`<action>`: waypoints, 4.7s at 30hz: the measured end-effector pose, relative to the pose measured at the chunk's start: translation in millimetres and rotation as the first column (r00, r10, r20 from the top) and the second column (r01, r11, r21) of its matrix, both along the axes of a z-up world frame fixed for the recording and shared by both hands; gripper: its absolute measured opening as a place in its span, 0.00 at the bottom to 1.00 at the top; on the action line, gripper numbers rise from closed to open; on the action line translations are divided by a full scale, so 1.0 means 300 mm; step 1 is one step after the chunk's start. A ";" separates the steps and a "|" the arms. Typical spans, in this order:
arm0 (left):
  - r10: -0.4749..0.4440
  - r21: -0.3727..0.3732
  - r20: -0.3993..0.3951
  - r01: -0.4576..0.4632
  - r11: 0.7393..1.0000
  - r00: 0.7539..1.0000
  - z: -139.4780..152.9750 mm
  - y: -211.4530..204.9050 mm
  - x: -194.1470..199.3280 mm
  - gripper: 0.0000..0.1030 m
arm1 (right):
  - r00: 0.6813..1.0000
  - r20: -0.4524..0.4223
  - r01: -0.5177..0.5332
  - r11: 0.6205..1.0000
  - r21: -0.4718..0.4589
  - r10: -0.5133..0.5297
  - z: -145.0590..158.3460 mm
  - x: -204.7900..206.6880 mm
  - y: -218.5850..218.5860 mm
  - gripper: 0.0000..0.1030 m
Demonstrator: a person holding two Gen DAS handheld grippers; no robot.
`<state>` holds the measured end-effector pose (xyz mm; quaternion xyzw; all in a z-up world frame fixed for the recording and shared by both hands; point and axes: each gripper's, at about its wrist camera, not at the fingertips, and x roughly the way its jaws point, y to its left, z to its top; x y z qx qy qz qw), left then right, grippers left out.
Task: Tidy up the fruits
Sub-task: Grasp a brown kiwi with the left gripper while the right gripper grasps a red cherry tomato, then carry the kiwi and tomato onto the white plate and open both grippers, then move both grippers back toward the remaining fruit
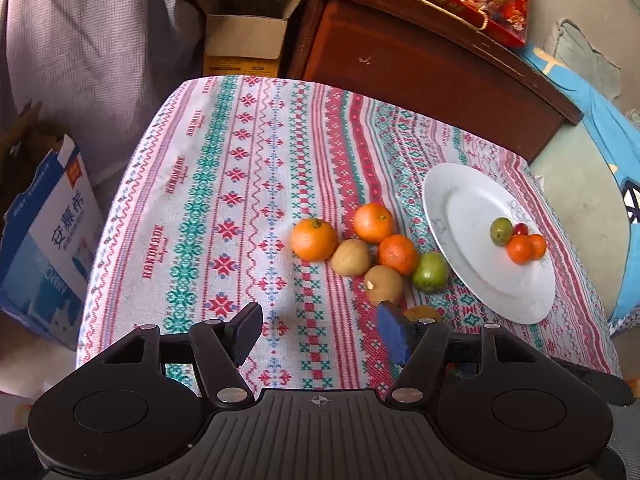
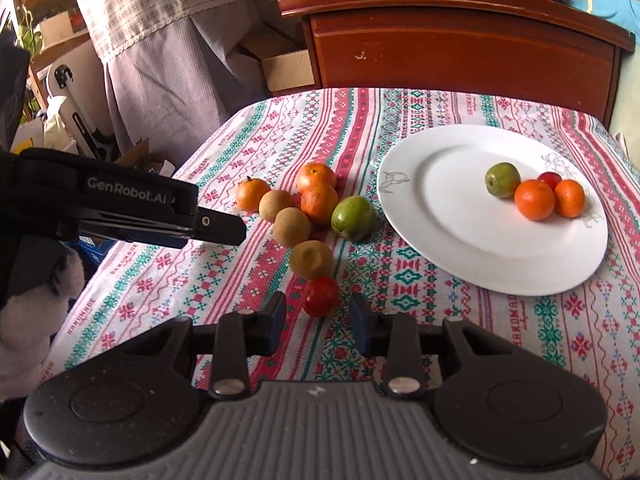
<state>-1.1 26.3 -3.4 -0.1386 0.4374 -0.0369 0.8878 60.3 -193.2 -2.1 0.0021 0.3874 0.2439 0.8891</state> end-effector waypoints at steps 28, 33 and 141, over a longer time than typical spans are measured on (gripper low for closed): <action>-0.202 0.067 0.079 0.197 0.978 0.976 -0.036 -0.215 -0.023 0.45 | 0.996 -0.016 0.089 0.996 0.021 -0.088 0.007 -0.021 -0.138 0.21; -0.226 0.109 0.080 0.217 0.970 0.971 -0.055 -0.236 -0.018 0.42 | 0.997 -0.023 0.079 0.997 0.009 -0.079 -0.003 -0.015 -0.129 0.21; -0.064 0.061 0.067 0.060 0.996 0.996 0.037 0.000 0.060 0.57 | 0.997 0.032 0.063 0.996 0.058 -0.065 0.026 0.106 -0.031 0.35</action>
